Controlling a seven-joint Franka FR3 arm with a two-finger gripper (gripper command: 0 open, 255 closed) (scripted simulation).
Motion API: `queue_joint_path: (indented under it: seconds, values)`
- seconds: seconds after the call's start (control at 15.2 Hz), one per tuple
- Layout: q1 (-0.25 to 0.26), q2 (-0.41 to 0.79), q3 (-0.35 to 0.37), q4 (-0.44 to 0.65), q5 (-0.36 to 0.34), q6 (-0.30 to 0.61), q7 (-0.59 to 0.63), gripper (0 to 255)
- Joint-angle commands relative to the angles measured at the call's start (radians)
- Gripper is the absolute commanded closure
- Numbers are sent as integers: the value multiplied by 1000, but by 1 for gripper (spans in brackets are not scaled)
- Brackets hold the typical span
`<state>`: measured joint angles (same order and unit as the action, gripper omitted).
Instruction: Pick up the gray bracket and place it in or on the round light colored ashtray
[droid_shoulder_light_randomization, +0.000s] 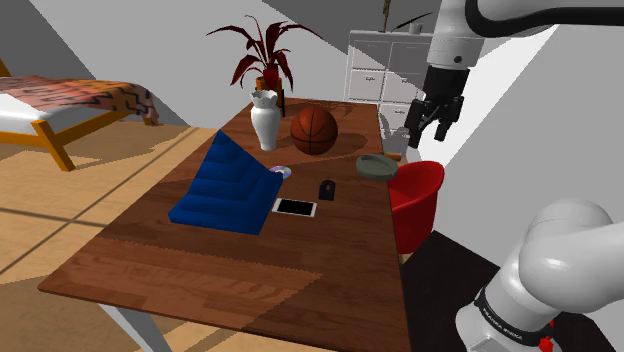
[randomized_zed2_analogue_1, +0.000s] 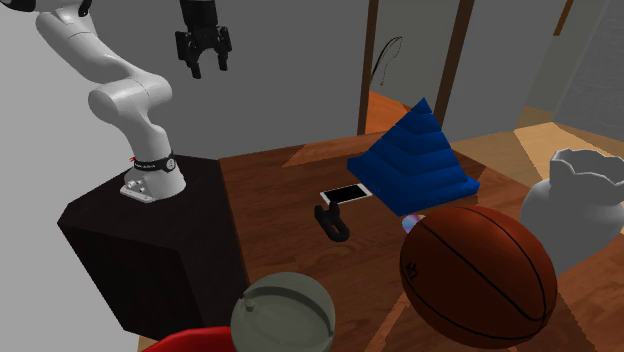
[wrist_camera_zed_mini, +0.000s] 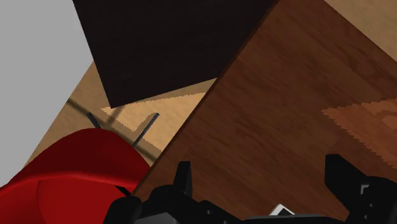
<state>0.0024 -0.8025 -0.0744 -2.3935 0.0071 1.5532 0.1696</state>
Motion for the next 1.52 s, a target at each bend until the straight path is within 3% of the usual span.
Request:
queue_joint_path:
  seconds: [0.0, 0.73, 1.45]
  values:
    - [0, 0, 0, 0, 0, 0, 0, 0]
    - [-24, 347, 45, -8, 14, 359, 148, 0]
    - [-48, 766, 55, 156, -2, 614, 292, 0]
